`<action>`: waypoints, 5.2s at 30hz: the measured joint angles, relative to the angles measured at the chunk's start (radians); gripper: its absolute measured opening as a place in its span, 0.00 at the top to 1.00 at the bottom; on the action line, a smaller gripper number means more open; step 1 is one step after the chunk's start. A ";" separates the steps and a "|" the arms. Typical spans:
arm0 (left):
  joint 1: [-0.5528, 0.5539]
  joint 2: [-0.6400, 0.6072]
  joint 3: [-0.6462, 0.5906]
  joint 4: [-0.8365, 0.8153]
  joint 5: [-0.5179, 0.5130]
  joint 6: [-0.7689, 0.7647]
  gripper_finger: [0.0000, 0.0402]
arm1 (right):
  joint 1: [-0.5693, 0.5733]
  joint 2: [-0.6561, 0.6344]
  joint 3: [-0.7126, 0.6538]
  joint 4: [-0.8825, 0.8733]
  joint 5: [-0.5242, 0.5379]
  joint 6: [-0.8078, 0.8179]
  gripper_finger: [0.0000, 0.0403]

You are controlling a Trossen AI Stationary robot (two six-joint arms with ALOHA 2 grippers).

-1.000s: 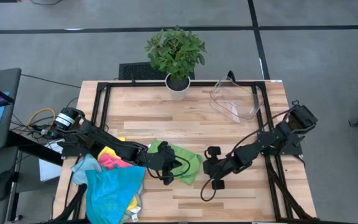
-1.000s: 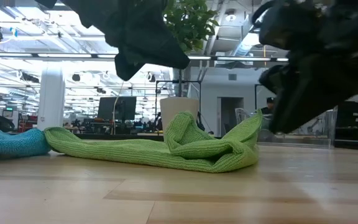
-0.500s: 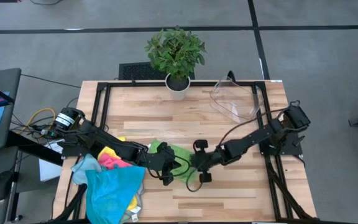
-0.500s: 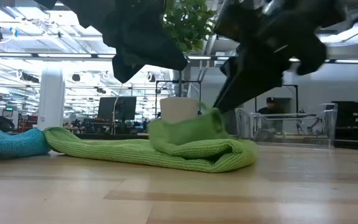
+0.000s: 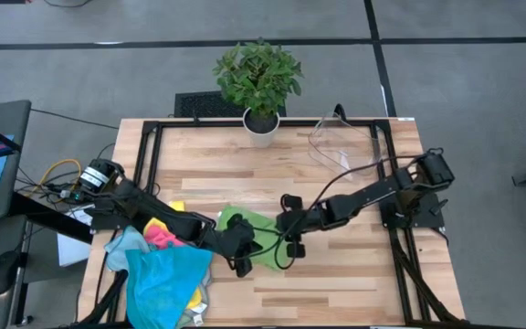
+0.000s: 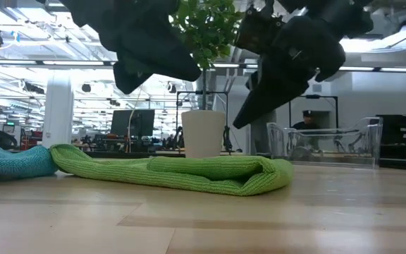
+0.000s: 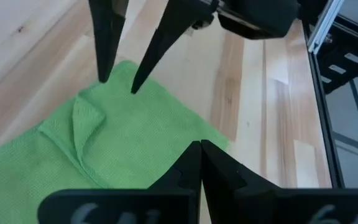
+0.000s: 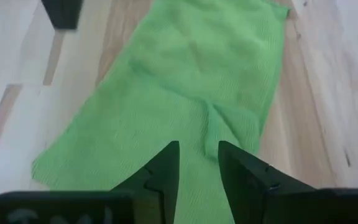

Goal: Fold microfiber towels
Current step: Fold the green microfiber towel

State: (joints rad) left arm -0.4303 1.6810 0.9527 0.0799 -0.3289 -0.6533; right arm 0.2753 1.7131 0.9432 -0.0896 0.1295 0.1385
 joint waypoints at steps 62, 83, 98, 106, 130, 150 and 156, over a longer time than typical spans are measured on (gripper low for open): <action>-0.049 0.237 0.000 -0.018 -0.154 -0.160 1.00 | 0.021 0.125 -0.034 0.126 0.183 0.088 0.71; -0.049 0.237 0.000 -0.020 -0.150 -0.159 1.00 | -0.071 0.058 -0.049 0.171 0.127 0.073 0.71; -0.049 0.237 0.000 -0.021 -0.154 -0.146 1.00 | 0.027 0.154 -0.049 0.215 0.132 0.072 0.71; -0.049 0.236 0.000 -0.021 -0.147 -0.145 1.00 | -0.056 0.146 -0.049 0.236 0.135 0.037 0.71; -0.021 0.236 0.001 0.010 -0.129 -0.148 1.00 | 0.194 -0.114 -0.180 0.269 0.291 0.334 0.71; -0.001 0.218 0.000 0.032 -0.089 -0.146 1.00 | 0.318 0.201 -0.161 0.413 0.307 0.501 0.71; -0.001 0.131 0.000 -0.003 -0.131 -0.153 1.00 | 0.318 0.203 -0.160 0.415 0.322 0.513 0.71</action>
State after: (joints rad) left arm -0.4309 1.8124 0.9531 0.0773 -0.4599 -0.8066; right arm 0.5938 1.9157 0.7833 0.3258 0.4511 0.6511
